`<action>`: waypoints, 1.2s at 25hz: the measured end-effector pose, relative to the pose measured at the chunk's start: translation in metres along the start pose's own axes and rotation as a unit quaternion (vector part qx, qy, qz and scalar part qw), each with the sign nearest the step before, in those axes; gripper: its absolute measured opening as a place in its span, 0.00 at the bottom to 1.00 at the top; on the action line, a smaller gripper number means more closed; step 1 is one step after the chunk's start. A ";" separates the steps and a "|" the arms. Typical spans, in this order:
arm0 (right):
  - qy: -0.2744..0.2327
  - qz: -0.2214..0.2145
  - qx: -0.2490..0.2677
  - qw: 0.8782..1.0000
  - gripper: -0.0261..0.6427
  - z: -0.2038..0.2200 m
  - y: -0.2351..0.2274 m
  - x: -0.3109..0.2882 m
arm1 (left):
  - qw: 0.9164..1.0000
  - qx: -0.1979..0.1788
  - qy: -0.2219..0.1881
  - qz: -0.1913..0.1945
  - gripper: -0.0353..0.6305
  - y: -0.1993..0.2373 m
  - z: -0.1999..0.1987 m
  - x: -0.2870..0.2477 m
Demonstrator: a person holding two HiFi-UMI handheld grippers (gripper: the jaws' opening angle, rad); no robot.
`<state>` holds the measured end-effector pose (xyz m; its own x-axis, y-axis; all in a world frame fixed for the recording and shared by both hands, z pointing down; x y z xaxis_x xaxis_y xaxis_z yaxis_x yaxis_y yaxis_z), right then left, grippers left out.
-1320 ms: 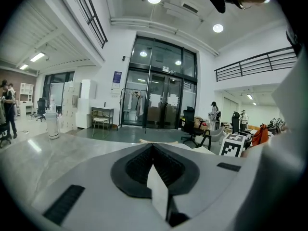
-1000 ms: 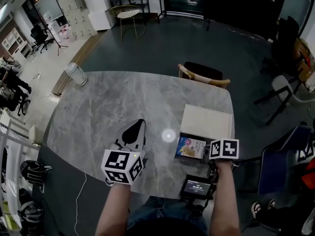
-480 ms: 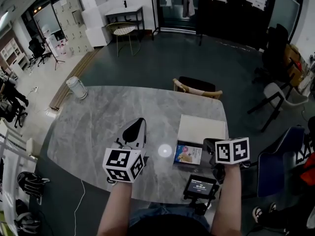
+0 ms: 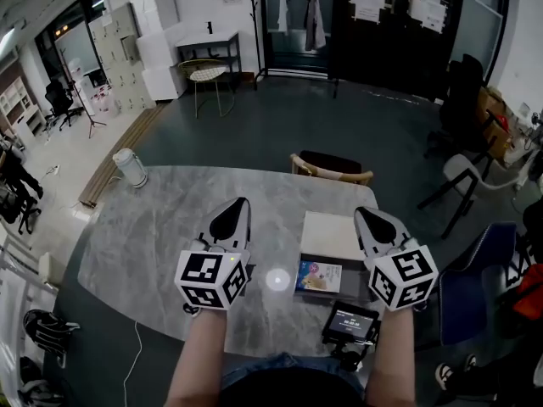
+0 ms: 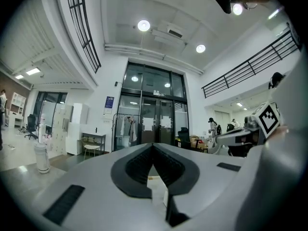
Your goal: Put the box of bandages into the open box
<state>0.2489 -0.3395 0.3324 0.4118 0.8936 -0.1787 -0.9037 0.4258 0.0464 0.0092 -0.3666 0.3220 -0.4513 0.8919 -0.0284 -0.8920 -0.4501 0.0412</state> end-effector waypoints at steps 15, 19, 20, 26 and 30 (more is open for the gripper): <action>-0.135 0.161 0.026 0.977 0.08 -0.015 -0.051 0.077 | 0.996 -0.019 -0.028 0.084 0.07 -0.033 -0.022 -0.035; -0.106 0.191 0.048 0.975 0.08 -0.007 -0.058 0.096 | 0.994 -0.015 -0.030 0.102 0.07 -0.044 -0.022 -0.043; -0.100 0.197 0.046 0.974 0.08 -0.005 -0.059 0.100 | 0.994 -0.013 -0.031 0.105 0.07 -0.046 -0.021 -0.044; -0.087 0.219 0.045 0.971 0.08 -0.004 -0.063 0.115 | 0.993 -0.003 -0.031 0.117 0.07 -0.056 -0.020 -0.049; -0.080 0.227 0.049 0.969 0.08 -0.004 -0.064 0.118 | 0.993 0.003 -0.035 0.117 0.07 -0.058 -0.020 -0.049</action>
<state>0.3548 -0.2621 0.3046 -0.0055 0.9993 0.0362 -0.9838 -0.0119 0.1790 0.0828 -0.3851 0.3009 -0.6429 0.7642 0.0517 -0.7630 -0.6449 0.0441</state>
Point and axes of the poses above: the fingertips, and each gripper's own axes: x backward along the fingers, y to its left, z out of its underside, the point moved 3 cm from there along x, backward along the fingers, and after that the axes turned 1 degree about y, right-handed, at the moved point
